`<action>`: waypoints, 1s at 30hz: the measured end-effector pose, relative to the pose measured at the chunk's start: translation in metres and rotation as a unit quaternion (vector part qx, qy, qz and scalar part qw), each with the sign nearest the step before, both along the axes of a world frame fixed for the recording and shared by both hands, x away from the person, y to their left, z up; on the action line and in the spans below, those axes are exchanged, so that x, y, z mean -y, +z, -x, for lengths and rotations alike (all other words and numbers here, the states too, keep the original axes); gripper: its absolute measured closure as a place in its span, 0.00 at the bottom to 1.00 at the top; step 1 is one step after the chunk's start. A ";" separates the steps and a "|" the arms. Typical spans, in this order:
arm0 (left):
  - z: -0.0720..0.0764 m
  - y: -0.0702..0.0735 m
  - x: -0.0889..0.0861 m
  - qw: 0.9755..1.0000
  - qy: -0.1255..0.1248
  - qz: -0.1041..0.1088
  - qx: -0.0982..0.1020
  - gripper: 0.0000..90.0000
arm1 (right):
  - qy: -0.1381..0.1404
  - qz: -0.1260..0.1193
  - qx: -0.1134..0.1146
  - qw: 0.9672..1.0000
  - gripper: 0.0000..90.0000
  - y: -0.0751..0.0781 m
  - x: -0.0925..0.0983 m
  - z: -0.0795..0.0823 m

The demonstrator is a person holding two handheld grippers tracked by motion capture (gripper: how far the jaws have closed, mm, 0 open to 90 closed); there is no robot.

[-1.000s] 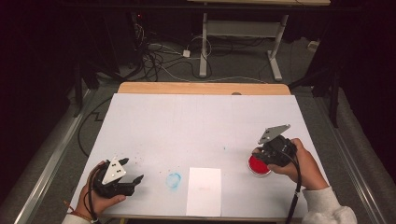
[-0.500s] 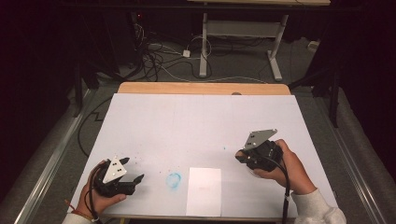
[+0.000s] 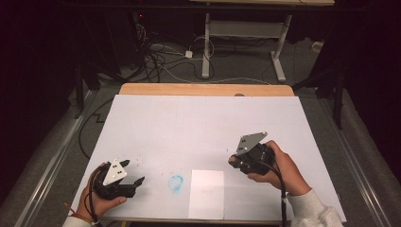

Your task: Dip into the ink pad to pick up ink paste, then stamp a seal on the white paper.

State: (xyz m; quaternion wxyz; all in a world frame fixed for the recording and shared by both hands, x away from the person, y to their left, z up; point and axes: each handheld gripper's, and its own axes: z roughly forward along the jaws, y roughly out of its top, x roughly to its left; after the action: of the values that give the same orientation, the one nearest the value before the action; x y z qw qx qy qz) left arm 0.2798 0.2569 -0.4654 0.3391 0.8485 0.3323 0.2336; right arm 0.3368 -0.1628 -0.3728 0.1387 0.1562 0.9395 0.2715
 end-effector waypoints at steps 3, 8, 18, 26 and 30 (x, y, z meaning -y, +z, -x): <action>0.001 0.000 0.000 1.000 0.000 -0.001 0.001 0.24 | 0.005 0.001 -0.002 1.000 0.85 -0.002 -0.006 0.001; 0.004 -0.001 -0.002 1.000 0.002 -0.004 -0.001 0.24 | 0.017 0.007 0.000 1.000 0.85 -0.004 -0.017 0.001; 0.006 -0.002 -0.004 1.000 0.008 -0.003 -0.005 0.24 | 0.057 0.027 -0.027 0.998 0.85 -0.013 -0.042 0.006; 0.006 -0.001 -0.001 1.000 0.005 -0.010 -0.001 0.24 | 0.087 0.062 -0.038 0.994 0.85 -0.025 -0.063 0.010; 0.007 -0.001 -0.001 1.000 0.004 -0.012 -0.002 0.24 | 0.095 0.070 -0.041 0.992 0.85 -0.028 -0.070 0.014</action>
State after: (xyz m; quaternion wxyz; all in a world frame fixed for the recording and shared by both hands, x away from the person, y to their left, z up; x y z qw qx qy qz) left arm 0.2732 0.2582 -0.4666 0.3277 0.8516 0.3333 0.2371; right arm 0.3227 -0.0931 -0.4009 0.0847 0.0671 0.9716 0.2103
